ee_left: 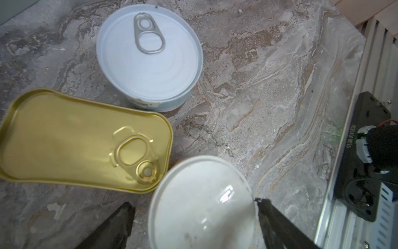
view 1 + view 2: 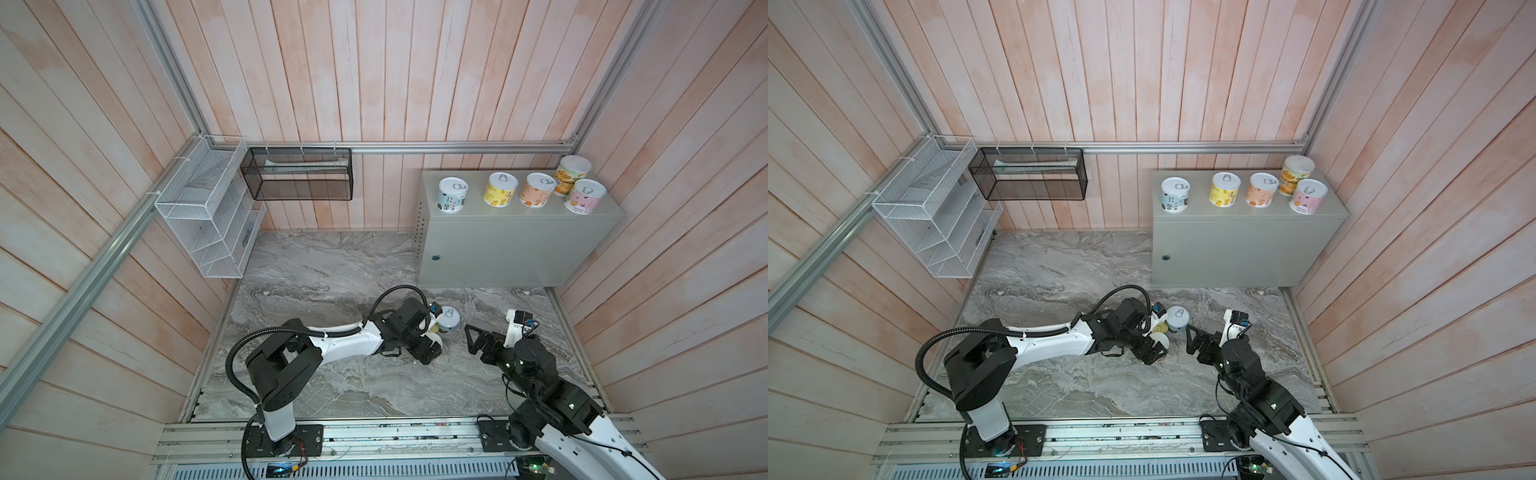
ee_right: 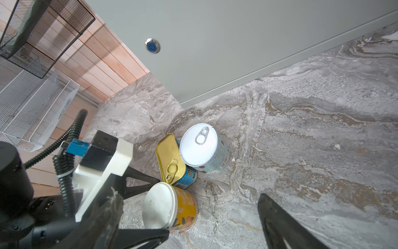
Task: Place and organize the canned foods onto the counter
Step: 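Grasp the orange-fruit white-lid can on the floor with the left gripper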
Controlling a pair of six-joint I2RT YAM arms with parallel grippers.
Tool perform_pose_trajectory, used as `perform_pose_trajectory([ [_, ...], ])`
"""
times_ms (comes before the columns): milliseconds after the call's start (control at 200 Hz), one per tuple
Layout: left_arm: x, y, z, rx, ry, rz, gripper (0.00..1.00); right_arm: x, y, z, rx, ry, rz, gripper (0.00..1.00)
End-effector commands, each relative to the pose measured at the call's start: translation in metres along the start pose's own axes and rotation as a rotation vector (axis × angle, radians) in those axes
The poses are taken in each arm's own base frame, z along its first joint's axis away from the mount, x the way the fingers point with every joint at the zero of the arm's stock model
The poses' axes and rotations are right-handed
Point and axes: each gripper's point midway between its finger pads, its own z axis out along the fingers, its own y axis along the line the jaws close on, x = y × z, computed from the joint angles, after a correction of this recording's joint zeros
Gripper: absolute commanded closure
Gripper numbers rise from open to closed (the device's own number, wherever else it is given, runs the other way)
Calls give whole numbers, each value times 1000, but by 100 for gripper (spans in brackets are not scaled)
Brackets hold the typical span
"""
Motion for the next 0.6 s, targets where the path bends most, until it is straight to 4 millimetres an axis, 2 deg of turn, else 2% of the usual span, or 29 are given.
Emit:
perform_pose_trajectory([
  [0,0,0,8,-31,26,33,10,4,-9,2,37,8,-13,2],
  [90,5,4,13,-46,48,30,15,2,-9,2,37,5,-18,2],
  [245,1,4,12,-48,35,21,41,3,-10,3,38,10,-20,2],
  [435,-14,-6,-4,-17,-10,17,47,10,-1,7,-15,36,-67,2],
  [525,-20,-8,-18,-13,-18,20,48,12,5,8,-46,53,-82,2],
  [595,-25,-7,-33,3,-22,7,49,16,17,10,-111,74,-106,2],
])
